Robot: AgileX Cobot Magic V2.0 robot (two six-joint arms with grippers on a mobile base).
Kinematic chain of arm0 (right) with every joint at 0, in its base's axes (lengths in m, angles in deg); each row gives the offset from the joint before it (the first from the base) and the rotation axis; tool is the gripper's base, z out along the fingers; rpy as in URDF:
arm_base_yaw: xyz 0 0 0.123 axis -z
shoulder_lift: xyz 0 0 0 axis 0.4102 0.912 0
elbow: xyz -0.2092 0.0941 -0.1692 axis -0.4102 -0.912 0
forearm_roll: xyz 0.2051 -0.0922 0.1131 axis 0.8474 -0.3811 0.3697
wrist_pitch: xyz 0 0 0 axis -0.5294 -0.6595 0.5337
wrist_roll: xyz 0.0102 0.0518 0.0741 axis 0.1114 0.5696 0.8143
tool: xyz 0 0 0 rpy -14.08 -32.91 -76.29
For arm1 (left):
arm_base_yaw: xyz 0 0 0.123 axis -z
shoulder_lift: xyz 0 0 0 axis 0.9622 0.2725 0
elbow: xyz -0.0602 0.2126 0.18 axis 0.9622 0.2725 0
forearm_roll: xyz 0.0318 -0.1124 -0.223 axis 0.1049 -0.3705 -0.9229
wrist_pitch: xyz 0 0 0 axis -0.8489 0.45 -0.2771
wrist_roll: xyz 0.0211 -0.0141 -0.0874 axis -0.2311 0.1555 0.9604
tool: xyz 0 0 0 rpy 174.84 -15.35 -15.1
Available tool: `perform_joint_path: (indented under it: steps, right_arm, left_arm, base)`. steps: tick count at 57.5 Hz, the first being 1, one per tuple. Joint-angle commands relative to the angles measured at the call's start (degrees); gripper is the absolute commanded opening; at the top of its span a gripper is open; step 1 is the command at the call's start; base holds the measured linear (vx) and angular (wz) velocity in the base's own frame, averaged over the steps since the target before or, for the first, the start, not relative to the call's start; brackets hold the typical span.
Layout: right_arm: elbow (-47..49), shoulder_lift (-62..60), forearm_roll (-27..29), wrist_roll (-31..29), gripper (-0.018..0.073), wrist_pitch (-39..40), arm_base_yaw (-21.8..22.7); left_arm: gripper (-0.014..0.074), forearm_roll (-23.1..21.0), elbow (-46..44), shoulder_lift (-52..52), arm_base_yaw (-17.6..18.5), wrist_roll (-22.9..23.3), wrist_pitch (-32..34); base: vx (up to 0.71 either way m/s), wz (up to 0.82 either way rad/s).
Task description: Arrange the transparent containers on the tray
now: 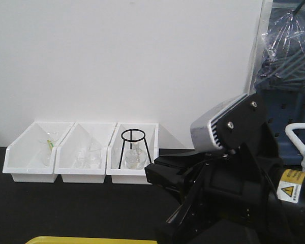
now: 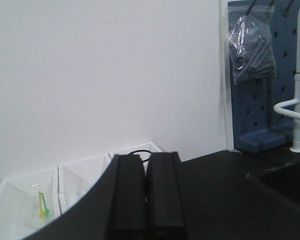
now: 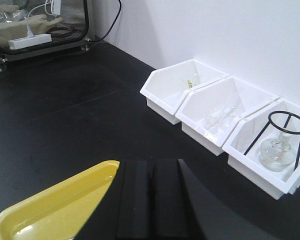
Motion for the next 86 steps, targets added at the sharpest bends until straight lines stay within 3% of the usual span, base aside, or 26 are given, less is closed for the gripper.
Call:
perform_joint_path:
  steps: [1,10,20,27,38,47,51,57,86]
  right_arm:
    - [1.7,-1.2,0.4,-0.6,0.0038,4.3,0.4]
    - [1.7,-1.2,0.4,-0.6,0.0038,4.3,0.4]
    - [1.7,-1.2,0.4,-0.6,0.0038,4.3,0.4]
    - [1.7,-1.2,0.4,-0.6,0.0038,4.3,0.4]
    - [1.7,-1.2,0.4,-0.6,0.0038,4.3,0.4]
    - [1.7,-1.2,0.4,-0.6,0.0038,4.0,0.2]
    - [1.7,-1.0,0.4,-0.6,0.0038,3.9,0.2]
    - [1.7,-1.0,0.4,-0.6,0.0038,3.5,0.2]
    - [1.7,-1.0,0.3,-0.6,0.0038,3.4,0.2]
  left_arm:
    - [0.0022,0.1,-1.5,0.3,0.1,0.4,4.3]
    - [0.0022,0.1,-1.5,0.1,0.1,0.3,3.2]
    - [0.0022,2.3,3.0,-4.9,-0.8,0.7,-4.1]
    - [0.0022,1.8,10.1,-11.7,-5.1,0.8,-6.2]
    - [0.0022,-4.0,24.7,-25.8,-13.4,0.4,-5.9]
    - [0.0022,-8.7,35.7,-25.0,-17.0,-2.4,0.9]
    - [0.0022,-11.3,39.5,-25.2,-17.7,-2.4,6.9]
    - [0.0022,-12.8,38.4,-25.0,-18.1,-2.4,5.1]
    - [0.0024,-12.2,38.4,-25.1,-18.1,-2.4,4.6]
  base:
    - [0.0,0.0]
    - [0.0,0.0]
    - [0.0,0.0]
    - [0.0,0.0]
    - [0.0,0.0]
    - [0.0,0.01]
    - [0.0,0.0]
    - [0.0,0.0]
    - [0.0,0.0]
